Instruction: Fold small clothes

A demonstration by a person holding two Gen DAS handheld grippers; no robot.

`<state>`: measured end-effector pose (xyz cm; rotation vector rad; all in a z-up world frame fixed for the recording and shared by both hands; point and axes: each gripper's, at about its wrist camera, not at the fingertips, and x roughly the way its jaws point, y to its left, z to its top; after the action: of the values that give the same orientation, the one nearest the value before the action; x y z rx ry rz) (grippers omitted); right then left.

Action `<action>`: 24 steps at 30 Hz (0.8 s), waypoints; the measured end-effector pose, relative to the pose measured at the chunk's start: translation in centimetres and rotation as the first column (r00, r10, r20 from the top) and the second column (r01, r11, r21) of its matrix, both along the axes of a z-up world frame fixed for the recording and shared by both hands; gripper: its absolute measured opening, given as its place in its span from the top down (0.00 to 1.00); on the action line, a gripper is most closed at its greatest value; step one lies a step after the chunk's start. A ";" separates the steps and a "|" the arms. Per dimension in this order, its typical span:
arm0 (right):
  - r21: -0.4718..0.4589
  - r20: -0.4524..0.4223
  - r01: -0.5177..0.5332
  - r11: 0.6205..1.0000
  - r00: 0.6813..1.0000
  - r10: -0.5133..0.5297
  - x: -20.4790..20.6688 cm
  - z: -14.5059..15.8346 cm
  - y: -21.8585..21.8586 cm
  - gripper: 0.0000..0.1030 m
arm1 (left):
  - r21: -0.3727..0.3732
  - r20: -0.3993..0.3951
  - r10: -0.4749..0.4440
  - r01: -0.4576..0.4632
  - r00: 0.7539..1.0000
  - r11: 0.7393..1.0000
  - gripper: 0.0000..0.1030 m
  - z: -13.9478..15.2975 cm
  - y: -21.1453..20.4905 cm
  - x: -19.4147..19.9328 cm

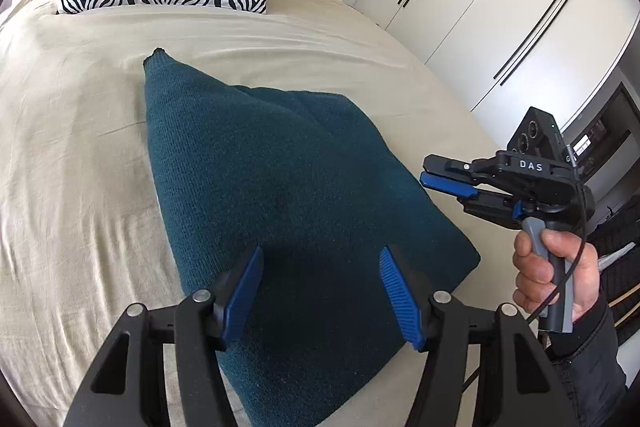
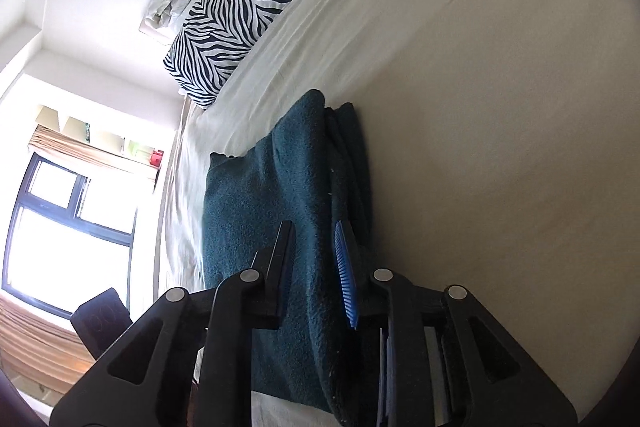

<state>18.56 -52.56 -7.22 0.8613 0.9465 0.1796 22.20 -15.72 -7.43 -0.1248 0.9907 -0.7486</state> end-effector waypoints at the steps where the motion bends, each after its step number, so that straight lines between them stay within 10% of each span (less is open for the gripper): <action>1: -0.024 -0.019 -0.011 1.000 1.000 0.011 -0.4 0.1 0.5 0.79 | 0.010 0.000 -0.005 0.005 1.000 1.000 0.38 -0.4 -0.2 -0.1; 18: -0.082 -0.064 -0.026 0.996 0.998 0.020 -7.2 -2.8 1.2 0.83 | 0.202 0.032 -0.048 0.041 0.998 0.979 0.39 -2.9 -2.7 -1.3; 22: -0.116 -0.039 0.004 0.993 0.999 -0.008 -7.4 -0.5 1.0 0.74 | 0.202 0.050 -0.051 0.040 0.997 0.979 0.37 -2.6 -2.7 -1.4; 24: -0.143 0.015 0.030 0.989 0.999 -0.028 -7.6 1.1 0.6 0.51 | 0.198 0.061 -0.049 0.037 0.997 0.979 0.37 -2.0 -2.3 -2.0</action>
<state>11.01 -51.96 -6.12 0.7404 0.9224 0.0908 20.24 -18.04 -9.48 0.0933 1.0019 -0.6855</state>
